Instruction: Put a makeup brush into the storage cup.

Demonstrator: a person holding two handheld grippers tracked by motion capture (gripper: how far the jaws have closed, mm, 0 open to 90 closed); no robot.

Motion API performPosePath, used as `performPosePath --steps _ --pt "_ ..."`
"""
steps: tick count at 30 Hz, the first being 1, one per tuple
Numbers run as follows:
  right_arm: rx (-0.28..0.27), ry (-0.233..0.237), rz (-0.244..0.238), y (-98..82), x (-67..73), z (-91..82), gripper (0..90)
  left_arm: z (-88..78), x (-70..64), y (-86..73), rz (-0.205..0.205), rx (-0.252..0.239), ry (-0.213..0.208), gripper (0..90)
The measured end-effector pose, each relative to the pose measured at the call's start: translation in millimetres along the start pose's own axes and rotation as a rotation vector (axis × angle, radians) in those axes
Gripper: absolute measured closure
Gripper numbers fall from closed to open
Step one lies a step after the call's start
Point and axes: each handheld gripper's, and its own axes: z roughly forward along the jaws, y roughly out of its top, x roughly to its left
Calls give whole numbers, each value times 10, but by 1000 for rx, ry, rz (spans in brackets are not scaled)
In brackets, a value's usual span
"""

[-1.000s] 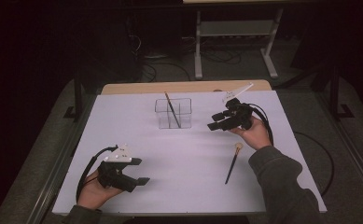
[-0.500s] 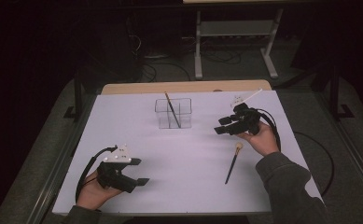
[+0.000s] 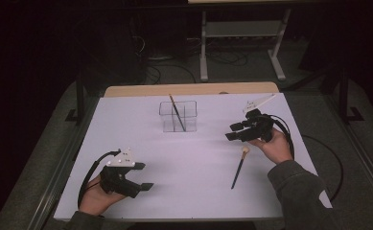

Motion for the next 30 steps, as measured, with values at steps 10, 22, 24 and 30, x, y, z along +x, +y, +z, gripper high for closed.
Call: performPosePath --steps 10,22,24,30 --pt "-18 -3 17 -126 8 -66 488 -4 -4 8 -1 -1 -1 245" --pt "-16 -15 18 -252 22 -119 487 12 -16 16 -4 -2 -4 243" --pt "-16 -16 22 -270 30 -131 487 16 -18 20 -1 -5 -3 243" --pt "-18 -16 28 -346 34 -140 487 24 -13 15 -2 -8 -3 243"
